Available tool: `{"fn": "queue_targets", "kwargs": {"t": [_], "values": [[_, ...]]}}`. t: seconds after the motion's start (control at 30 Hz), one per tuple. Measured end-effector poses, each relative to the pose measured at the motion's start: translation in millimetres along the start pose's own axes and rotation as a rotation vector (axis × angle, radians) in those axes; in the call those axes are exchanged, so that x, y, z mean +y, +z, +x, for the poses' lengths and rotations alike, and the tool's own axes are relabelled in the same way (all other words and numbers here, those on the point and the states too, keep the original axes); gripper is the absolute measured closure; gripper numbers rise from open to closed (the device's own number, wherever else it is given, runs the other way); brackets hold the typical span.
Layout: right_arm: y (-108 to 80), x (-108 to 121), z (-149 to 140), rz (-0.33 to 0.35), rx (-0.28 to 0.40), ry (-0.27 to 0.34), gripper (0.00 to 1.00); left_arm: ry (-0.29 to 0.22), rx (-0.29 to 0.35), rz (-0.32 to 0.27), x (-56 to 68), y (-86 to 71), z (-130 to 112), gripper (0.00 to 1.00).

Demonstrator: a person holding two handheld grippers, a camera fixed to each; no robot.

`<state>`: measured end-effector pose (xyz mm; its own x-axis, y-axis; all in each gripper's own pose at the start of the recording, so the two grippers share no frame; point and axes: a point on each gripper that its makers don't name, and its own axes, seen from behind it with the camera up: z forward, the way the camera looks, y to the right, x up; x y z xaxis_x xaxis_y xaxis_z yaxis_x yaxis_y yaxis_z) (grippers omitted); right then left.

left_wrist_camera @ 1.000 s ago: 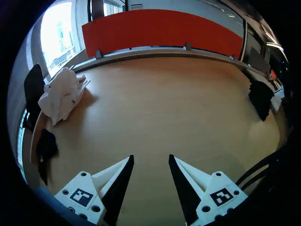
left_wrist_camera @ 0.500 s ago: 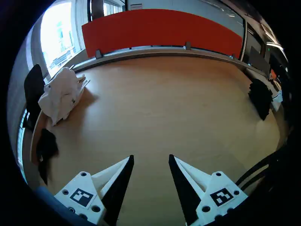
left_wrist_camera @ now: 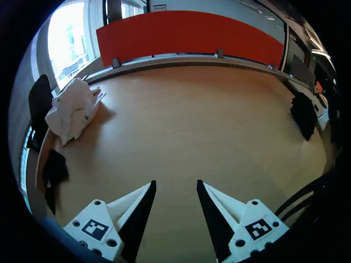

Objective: Fold towel

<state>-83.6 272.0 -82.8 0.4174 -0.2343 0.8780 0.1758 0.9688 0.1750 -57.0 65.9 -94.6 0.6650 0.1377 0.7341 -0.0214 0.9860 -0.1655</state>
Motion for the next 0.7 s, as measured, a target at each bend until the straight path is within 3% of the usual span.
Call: {"fn": "queue_targets", "kwargs": {"t": [0.13,0.27,0.53,0.63,0.7], "values": [[-1.6,-0.8,-0.7,0.003,0.005,0.005,0.92,-0.001,0.0,-0.001,0.5,0.7,0.6,0.33],[-2.4,-1.3,-3.2,0.005,0.008,0.006,0.8,0.001,0.001,-0.003,1.6,0.9,1.4,0.33],[-5.2,3.6,-6.0,-0.021,0.015,0.011,0.35,0.001,0.001,-0.006,2.1,1.3,1.9,0.33],[-5.9,2.6,-7.5,-0.024,0.015,0.01,0.13,0.002,0.003,-0.006,2.2,1.2,2.2,0.33],[-6.0,0.9,-7.8,-0.023,0.019,0.013,0.05,0.001,0.004,-0.008,2.5,1.0,2.4,0.33]]}}
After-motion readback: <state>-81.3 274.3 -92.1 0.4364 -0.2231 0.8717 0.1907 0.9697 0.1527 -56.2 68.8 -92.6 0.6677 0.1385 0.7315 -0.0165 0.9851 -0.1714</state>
